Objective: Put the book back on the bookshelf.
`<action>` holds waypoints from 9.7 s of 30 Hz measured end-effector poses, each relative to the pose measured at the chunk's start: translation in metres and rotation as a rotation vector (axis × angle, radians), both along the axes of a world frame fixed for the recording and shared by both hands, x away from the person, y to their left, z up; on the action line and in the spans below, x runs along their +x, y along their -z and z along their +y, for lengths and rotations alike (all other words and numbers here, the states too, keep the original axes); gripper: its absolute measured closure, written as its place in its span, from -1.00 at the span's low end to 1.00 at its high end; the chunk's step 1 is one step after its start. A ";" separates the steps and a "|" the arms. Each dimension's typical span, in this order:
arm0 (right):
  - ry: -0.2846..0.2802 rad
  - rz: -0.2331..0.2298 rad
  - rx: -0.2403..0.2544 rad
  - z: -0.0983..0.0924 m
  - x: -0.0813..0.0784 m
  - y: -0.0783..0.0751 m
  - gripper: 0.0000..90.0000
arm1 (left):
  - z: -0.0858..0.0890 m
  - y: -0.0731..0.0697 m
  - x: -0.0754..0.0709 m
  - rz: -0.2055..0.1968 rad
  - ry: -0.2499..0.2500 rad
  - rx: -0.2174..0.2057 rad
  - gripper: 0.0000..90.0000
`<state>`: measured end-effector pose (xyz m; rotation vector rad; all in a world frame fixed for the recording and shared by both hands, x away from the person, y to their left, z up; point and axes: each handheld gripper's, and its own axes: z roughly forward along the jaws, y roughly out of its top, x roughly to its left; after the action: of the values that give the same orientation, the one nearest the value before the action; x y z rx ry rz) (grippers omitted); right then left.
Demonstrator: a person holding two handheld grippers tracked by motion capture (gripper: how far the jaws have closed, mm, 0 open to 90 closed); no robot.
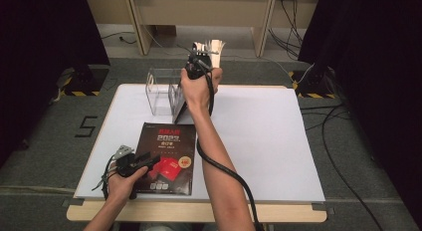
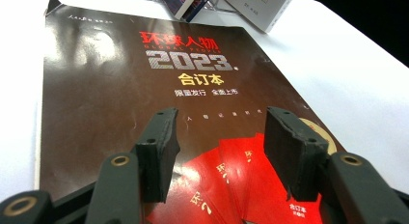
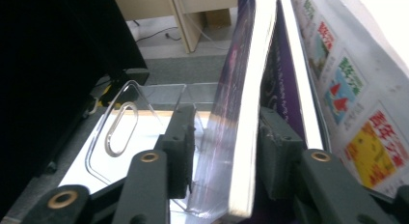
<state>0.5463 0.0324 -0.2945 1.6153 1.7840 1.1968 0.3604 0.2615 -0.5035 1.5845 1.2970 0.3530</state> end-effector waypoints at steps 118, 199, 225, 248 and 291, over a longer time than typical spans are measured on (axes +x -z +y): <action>-0.348 0.118 -0.035 -0.064 -0.128 0.132 0.02 | 0.031 -0.007 0.005 0.046 -0.126 0.077 -0.30; -0.454 0.380 -0.007 -0.033 -0.119 0.187 0.04 | 0.041 -0.002 0.010 0.157 -0.190 -0.051 -0.15; -0.428 0.404 -0.048 -0.032 -0.121 0.184 0.37 | 0.037 0.000 0.008 0.165 -0.215 0.016 0.09; -0.430 0.401 -0.038 -0.031 -0.122 0.185 0.24 | 0.042 -0.007 0.004 0.264 -0.222 -0.046 0.08; -0.440 0.421 -0.030 -0.030 -0.120 0.183 0.14 | 0.047 -0.001 0.004 0.311 -0.144 -0.225 0.92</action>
<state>0.4264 0.0021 -0.4777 1.5918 2.5105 1.0458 0.3642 0.3088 -0.5029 1.3950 1.6339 0.0440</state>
